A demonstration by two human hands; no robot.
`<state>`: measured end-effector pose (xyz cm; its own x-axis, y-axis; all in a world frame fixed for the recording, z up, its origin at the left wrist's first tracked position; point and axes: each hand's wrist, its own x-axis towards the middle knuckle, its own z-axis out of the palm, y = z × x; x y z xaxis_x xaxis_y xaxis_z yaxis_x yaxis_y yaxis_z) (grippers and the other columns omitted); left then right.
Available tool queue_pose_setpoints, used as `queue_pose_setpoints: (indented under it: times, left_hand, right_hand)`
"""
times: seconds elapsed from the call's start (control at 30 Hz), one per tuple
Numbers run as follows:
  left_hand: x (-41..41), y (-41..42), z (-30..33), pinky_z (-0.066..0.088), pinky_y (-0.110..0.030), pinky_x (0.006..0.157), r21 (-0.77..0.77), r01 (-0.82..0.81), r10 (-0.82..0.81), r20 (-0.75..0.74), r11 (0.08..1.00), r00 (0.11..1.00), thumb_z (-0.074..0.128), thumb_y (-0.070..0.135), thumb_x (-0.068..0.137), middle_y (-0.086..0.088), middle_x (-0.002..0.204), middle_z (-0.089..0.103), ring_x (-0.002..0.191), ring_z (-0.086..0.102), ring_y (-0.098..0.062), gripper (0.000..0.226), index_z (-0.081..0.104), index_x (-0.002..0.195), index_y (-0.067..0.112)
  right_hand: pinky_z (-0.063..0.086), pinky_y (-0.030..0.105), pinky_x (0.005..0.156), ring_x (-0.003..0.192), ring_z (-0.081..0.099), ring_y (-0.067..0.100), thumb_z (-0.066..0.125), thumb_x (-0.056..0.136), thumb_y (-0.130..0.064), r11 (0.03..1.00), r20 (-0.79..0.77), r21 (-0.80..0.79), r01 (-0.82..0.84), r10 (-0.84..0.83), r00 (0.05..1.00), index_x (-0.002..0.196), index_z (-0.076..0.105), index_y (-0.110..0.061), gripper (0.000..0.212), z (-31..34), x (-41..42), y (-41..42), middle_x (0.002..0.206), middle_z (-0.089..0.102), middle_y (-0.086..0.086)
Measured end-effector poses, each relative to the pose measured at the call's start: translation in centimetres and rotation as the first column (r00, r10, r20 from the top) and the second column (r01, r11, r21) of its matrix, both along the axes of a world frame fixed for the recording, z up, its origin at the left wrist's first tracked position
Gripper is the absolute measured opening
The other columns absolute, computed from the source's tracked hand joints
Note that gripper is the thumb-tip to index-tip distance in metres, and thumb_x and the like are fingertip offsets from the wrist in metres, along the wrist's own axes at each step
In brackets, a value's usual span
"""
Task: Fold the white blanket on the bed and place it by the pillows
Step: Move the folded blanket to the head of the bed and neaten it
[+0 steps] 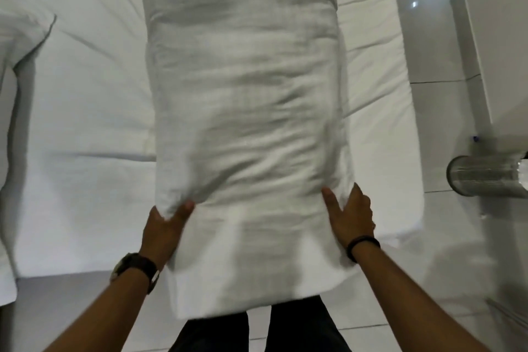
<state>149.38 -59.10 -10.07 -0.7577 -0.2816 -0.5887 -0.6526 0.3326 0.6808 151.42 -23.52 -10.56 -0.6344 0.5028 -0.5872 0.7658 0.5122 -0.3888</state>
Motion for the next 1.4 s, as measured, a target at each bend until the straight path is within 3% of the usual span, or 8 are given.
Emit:
queue_pose_setpoints:
  times: [0.23,0.37,0.47,0.63,0.87,1.03,1.2,1.4]
  left_hand:
    - [-0.3,1.6,0.5,0.038,-0.046,0.109,-0.449,0.17,-0.253,-0.132,0.877,0.958,0.052,0.079,0.073,-0.013,0.147,0.044,0.135,0.042,-0.035,0.096,0.032,0.145,0.02]
    - [-7.2,5.3,0.4,0.014,-0.054,0.117,-0.764,0.41,-0.795,-0.215,0.499,0.567,0.038,0.071,0.088,-0.017,0.161,0.017,0.15,0.011,-0.036,0.082,0.028,0.153,0.021]
    - [-13.0,5.5,-1.4,-0.003,-0.059,0.118,-0.7,0.649,-0.875,0.073,0.297,0.479,0.021,0.081,0.085,0.002,0.165,-0.004,0.152,-0.009,-0.019,0.085,0.016,0.155,0.033]
    - [-15.7,6.5,-1.9,-0.009,-0.061,0.116,-0.733,0.57,-0.819,0.031,0.371,0.573,0.027,0.076,0.088,0.001,0.165,-0.009,0.15,-0.017,-0.02,0.082,0.009,0.155,0.033]
    - [-31.6,9.7,0.3,0.013,-0.068,0.111,-0.95,0.238,-0.964,-0.152,0.204,0.219,0.038,0.053,0.093,-0.012,0.159,0.029,0.148,0.022,-0.035,0.063,0.041,0.146,0.02]
    - [-43.0,7.3,-0.3,-0.008,-0.068,0.113,-0.857,0.505,-0.883,0.154,0.103,0.442,0.013,0.089,0.076,0.007,0.165,-0.008,0.152,-0.007,-0.017,0.096,-0.003,0.155,0.035]
    - [-44.9,6.4,0.1,0.002,-0.067,0.115,-0.733,0.603,-0.739,0.211,0.313,0.64,0.017,0.106,0.05,0.013,0.163,-0.017,0.151,-0.014,-0.021,0.123,-0.016,0.15,0.043]
    - [-46.4,5.6,-1.8,0.016,-0.06,0.116,-0.704,0.53,-0.642,0.136,0.473,0.754,0.024,0.106,0.048,0.01,0.164,0.007,0.151,0.007,-0.026,0.124,-0.001,0.152,0.042]
  right_hand:
    - [0.023,0.05,0.114,0.145,0.024,0.032,0.031,0.086,-0.074,0.921,-0.474,0.297,-0.253,0.372,0.798,0.149,0.031,-0.017,0.085,2.6,-5.7,-3.7,0.155,0.03,0.015]
    - [0.014,0.059,0.115,0.148,0.017,0.031,0.023,0.091,-0.07,0.558,-0.36,0.487,-0.672,0.829,0.428,0.147,0.038,-0.026,0.073,1.1,-10.4,-6.7,0.159,0.025,0.008]
    - [0.002,0.067,0.112,0.15,-0.002,0.018,0.001,0.083,-0.079,0.56,-0.004,0.39,-0.731,0.795,0.607,0.152,0.016,-0.037,0.082,-2.6,-13.2,-1.1,0.163,0.0,-0.007]
    - [0.002,0.063,0.115,0.149,-0.01,0.027,0.008,0.081,-0.079,0.831,0.087,0.299,-0.469,0.465,0.881,0.154,-0.002,-0.03,0.089,-2.3,-16.3,2.8,0.163,-0.013,-0.002]
    - [0.005,0.055,0.116,0.15,0.001,0.024,0.021,0.096,-0.057,0.62,-0.397,0.494,-0.609,0.784,0.477,0.153,0.017,-0.03,0.063,1.3,-31.1,-5.8,0.164,0.006,0.001]
    - [-0.004,0.064,0.113,0.149,-0.015,0.018,0.02,0.092,-0.07,0.469,-0.122,0.558,-0.684,0.862,0.491,0.153,0.003,-0.039,0.071,-2.0,-41.8,-3.0,0.162,-0.014,-0.008]
    - [0.005,0.062,0.115,0.15,-0.006,0.03,0.02,0.07,-0.093,0.846,-0.081,0.227,-0.482,0.51,0.856,0.15,-0.009,-0.042,0.1,-2.6,-45.6,2.6,0.163,-0.014,0.0]
    - [0.029,0.043,0.113,0.14,0.033,0.031,0.044,0.075,-0.083,0.965,-0.322,-0.12,-0.233,0.184,0.929,0.153,0.005,-0.037,0.098,-5.5,-44.7,3.8,0.158,0.022,0.009]
